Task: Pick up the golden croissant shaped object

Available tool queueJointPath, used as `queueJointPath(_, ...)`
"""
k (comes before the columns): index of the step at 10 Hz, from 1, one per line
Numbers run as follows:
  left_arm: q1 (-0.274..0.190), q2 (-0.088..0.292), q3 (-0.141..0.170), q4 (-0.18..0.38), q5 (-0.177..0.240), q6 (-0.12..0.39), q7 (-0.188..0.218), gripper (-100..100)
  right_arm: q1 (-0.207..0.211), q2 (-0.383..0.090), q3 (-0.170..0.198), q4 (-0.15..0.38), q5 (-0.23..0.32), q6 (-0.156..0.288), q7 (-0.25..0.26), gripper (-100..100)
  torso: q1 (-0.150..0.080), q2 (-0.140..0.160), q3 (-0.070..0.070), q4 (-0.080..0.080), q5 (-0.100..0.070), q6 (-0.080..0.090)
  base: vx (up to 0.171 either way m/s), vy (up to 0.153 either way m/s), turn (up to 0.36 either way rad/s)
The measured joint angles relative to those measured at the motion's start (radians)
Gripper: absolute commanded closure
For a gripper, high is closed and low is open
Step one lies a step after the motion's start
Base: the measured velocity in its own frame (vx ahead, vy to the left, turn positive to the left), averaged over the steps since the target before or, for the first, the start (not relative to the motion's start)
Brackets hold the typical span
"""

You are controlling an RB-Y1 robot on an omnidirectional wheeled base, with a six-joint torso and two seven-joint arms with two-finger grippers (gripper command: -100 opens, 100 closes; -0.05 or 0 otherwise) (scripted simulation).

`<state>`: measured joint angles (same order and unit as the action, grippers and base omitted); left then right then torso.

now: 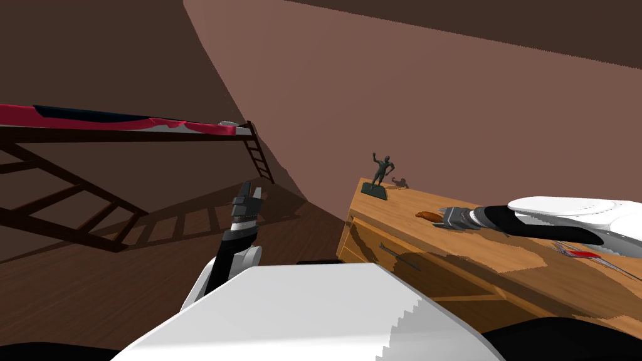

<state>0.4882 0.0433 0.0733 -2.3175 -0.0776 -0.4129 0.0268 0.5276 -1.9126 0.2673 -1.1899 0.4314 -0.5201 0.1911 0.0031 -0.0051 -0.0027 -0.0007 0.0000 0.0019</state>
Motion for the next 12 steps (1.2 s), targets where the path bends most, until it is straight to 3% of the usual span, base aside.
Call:
queueJointPath(3,0.0,0.0,0.0,0.0,0.0,0.0,0.0,0,-0.017,0.028,-0.016,0.005,0.046,-0.012,-0.042,-100,0.002,0.002,0.001,0.001,0.001,0.0,0.0,0.0,0.0)
queueJointPath(5,0.0,0.0,0.0,0.0,0.0,0.0,0.0,0,-0.027,0.035,-0.017,0.009,0.104,-0.016,-0.053,-100,0.002,0.002,0.001,0.001,0.001,0.0,0.0,0.0,0.0)
queueJointPath(6,0.0,0.0,0.0,0.0,0.0,0.0,0.0,0,-0.028,0.036,-0.017,0.009,0.108,-0.017,-0.055,100,0.002,0.002,0.001,0.001,0.001,0.0,0.0,0.0,0.0)
queueJointPath(10,0.0,0.0,0.0,0.0,0.0,0.0,0.0,0,-0.028,0.036,-0.017,0.009,0.108,-0.018,-0.054,100,0.001,0.002,0.001,0.0,0.0,0.0,0.0,0.0,0.0)
queueJointPath(11,0.0,0.0,0.0,0.0,0.0,0.0,0.0,0,-0.028,0.035,-0.017,0.009,0.108,-0.018,-0.054,0,0.001,0.002,0.001,0.0,0.0,0.0,0.0,0.0,0.0)
queueJointPath(12,0.0,0.0,0.0,0.0,0.0,0.0,0.0,0,-0.028,0.035,-0.017,0.009,0.108,-0.018,-0.054,100,0.001,0.002,0.001,0.0,0.0,0.0,-0.016,0.015,-0.077)
